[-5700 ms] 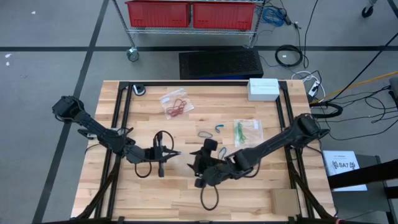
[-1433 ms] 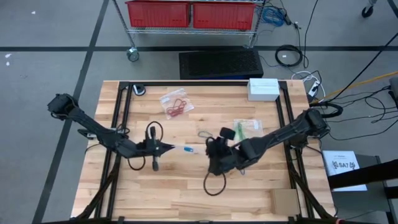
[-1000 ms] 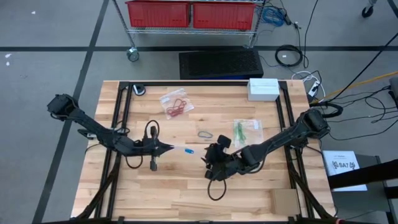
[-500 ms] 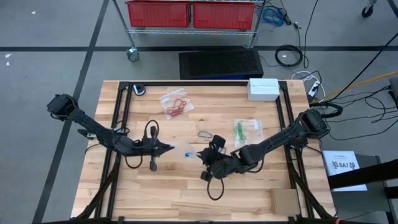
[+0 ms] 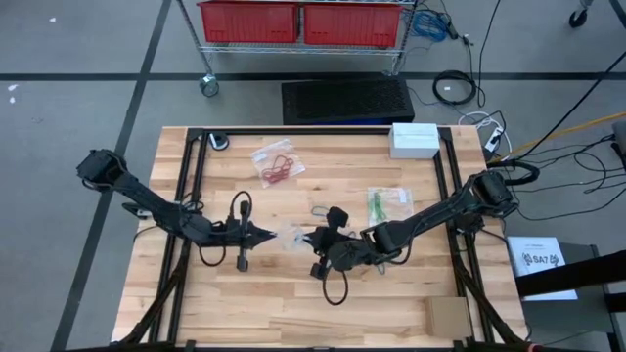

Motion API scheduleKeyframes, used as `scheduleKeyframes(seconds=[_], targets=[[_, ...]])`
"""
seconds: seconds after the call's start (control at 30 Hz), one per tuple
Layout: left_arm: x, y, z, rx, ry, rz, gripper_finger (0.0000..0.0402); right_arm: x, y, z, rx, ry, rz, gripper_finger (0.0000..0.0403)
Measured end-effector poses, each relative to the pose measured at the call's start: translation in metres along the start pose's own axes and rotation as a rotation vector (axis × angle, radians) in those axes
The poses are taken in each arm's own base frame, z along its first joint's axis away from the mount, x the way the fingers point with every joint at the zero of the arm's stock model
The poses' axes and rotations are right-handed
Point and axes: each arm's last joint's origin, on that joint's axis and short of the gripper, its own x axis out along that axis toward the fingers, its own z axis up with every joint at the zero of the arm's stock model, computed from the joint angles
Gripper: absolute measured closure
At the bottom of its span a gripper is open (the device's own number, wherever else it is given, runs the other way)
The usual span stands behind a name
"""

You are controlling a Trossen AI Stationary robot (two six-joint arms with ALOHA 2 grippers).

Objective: Sort rubber bands
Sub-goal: Put the blue rubber band into the zip bag, then put the top blue rubber band into the zip bag

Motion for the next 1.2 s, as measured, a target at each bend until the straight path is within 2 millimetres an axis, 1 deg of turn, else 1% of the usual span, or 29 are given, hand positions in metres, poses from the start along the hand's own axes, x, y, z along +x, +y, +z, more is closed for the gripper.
scheduleKeyframes(seconds=[0.3,0.43,0.6,0.8,0.97,1.03,1.1,1.2], targets=[[0.006,0.001,-0.005,-0.004,-0.01,-0.009,0.0402,0.0,0.0,-0.003,-0.02,0.039,0.036,0.04],[0.005,0.002,-0.003,0.015,-0.016,0.0,0.0402,-0.002,0.001,-0.007,-0.047,0.077,0.032,0.0382],[0.001,0.001,0.004,0.032,-0.039,-0.011,0.0402,-0.005,-0.004,-0.012,-0.065,0.145,0.005,0.0339],[-0.006,0.001,0.007,0.043,-0.017,0.002,0.0402,-0.02,-0.014,-0.007,-0.068,0.187,-0.017,0.0265],[-0.014,-0.001,0.012,0.048,-0.01,-0.002,0.0401,-0.024,-0.019,-0.009,-0.082,0.235,-0.041,0.0207],[-0.019,-0.001,0.015,0.059,-0.012,0.005,0.0402,-0.022,-0.024,-0.013,-0.107,0.28,-0.067,0.0189],[-0.024,-0.002,0.018,0.064,-0.011,0.004,0.0402,-0.016,-0.032,-0.019,-0.117,0.338,-0.112,0.0175],[-0.03,-0.002,0.022,0.064,-0.013,0.001,0.0402,0.002,-0.048,-0.031,-0.107,0.416,-0.163,0.0163]])
